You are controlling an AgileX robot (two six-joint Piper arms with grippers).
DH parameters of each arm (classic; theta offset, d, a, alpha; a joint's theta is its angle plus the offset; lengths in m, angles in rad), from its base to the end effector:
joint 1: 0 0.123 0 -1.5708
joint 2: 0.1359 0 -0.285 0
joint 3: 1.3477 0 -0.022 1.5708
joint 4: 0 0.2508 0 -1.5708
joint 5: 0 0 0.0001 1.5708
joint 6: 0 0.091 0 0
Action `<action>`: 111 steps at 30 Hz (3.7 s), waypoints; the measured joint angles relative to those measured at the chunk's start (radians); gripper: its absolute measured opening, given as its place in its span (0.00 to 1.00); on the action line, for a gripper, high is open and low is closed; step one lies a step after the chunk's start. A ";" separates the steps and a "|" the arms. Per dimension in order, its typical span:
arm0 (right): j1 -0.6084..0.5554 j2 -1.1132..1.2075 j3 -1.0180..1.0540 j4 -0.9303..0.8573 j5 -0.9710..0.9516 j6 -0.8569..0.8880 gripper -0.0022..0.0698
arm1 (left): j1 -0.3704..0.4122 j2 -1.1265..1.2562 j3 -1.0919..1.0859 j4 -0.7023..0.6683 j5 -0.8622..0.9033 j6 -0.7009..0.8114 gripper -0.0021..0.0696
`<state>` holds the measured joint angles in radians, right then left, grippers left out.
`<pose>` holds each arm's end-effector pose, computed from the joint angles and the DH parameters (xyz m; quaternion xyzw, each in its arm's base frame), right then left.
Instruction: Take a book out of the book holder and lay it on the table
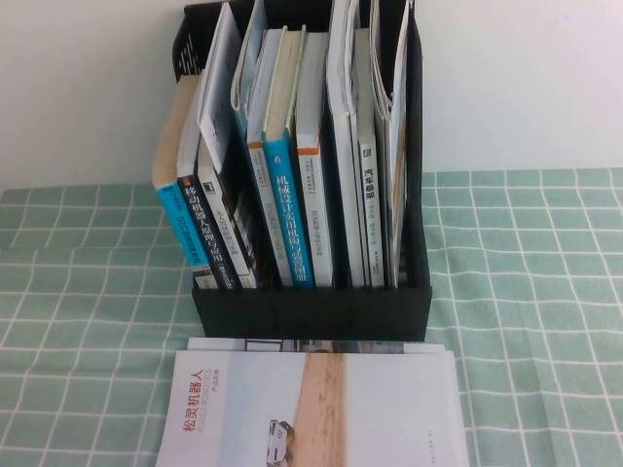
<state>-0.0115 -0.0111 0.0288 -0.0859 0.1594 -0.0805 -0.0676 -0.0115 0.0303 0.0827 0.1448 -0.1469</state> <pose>0.0565 -0.0019 0.1896 -0.0521 0.7361 -0.0646 0.6717 0.0566 -0.0027 0.1905 -0.0031 0.7334 -0.0407 0.6785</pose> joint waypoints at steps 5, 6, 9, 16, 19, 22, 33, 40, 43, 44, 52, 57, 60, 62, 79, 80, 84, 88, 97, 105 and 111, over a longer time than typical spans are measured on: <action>0.000 0.000 0.000 -0.068 -0.359 -0.034 0.03 | 0.000 0.000 0.000 0.006 -0.359 -0.027 0.03; 0.000 0.000 0.000 -0.072 -0.430 -0.032 0.03 | 0.000 0.000 0.000 0.006 -0.414 -0.035 0.03; 0.000 0.000 0.000 -0.079 -0.605 0.002 0.03 | 0.000 0.000 0.000 0.012 -0.589 -0.046 0.03; 0.000 0.000 0.000 -0.042 -0.839 0.040 0.03 | 0.000 0.000 0.000 0.001 -0.786 -0.037 0.03; 0.000 0.000 -0.020 -0.005 -0.802 0.040 0.03 | 0.000 -0.002 -0.047 -0.033 -0.680 -0.060 0.03; 0.000 0.000 -0.130 -0.027 -0.613 0.040 0.03 | 0.000 -0.002 -0.207 -0.039 -0.387 -0.066 0.03; 0.000 0.132 -0.616 -0.133 0.164 0.019 0.03 | 0.000 0.232 -0.720 0.028 0.182 0.017 0.03; 0.000 0.261 -0.657 -0.128 0.204 -0.066 0.03 | 0.000 0.326 -0.758 -0.002 0.140 0.029 0.03; 0.000 0.303 -0.657 -0.120 0.205 -0.147 0.03 | 0.000 0.361 -0.761 -0.023 0.134 0.029 0.03; 0.000 0.315 -0.657 -0.111 0.198 -0.169 0.03 | 0.000 0.374 -0.761 -0.030 0.128 0.029 0.03; 0.000 0.418 -0.659 -0.015 0.031 -0.297 0.03 | 0.000 0.523 -0.770 -0.047 0.033 0.035 0.03; 0.006 0.472 -0.661 0.003 0.007 -0.309 0.03 | -0.023 0.679 -0.799 -0.101 0.039 0.035 0.03; 0.024 0.506 -0.661 0.005 0.005 -0.325 0.03 | -0.087 0.764 -0.799 -0.141 0.019 0.035 0.03; 0.044 0.527 -0.661 0.005 0.005 -0.333 0.03 | -0.160 0.812 -0.799 -0.147 -0.022 0.042 0.03; 0.126 0.550 -0.661 0.077 0.083 -0.353 0.03 | -0.617 1.325 -1.059 -0.147 -0.152 0.176 0.03; 0.126 0.550 -0.661 0.098 0.086 -0.367 0.03 | -0.618 1.348 -1.081 -0.147 -0.152 0.176 0.03; 0.126 0.550 -0.662 0.249 0.171 -0.524 0.03 | -0.618 1.422 -1.158 -0.147 -0.152 0.176 0.03; 0.126 0.550 -0.662 0.377 0.404 -0.785 0.03 | -0.625 1.455 -1.198 -0.147 -0.152 0.176 0.03; 0.126 0.550 -0.641 0.407 0.458 -0.830 0.03 | -0.624 1.466 -1.199 -0.144 -0.139 0.181 0.03; 0.126 0.644 -0.601 0.183 0.650 -0.610 0.03 | -0.624 1.466 -1.200 -0.144 -0.099 0.181 0.03; 0.126 0.662 -0.595 -0.251 0.407 -0.215 0.03 | -0.624 1.466 -1.203 -0.145 -0.089 0.181 0.03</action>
<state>0.1149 0.6506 -0.5658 -0.3366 0.5666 -0.2951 -0.6921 1.4547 -1.1722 -0.0627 0.0563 0.0343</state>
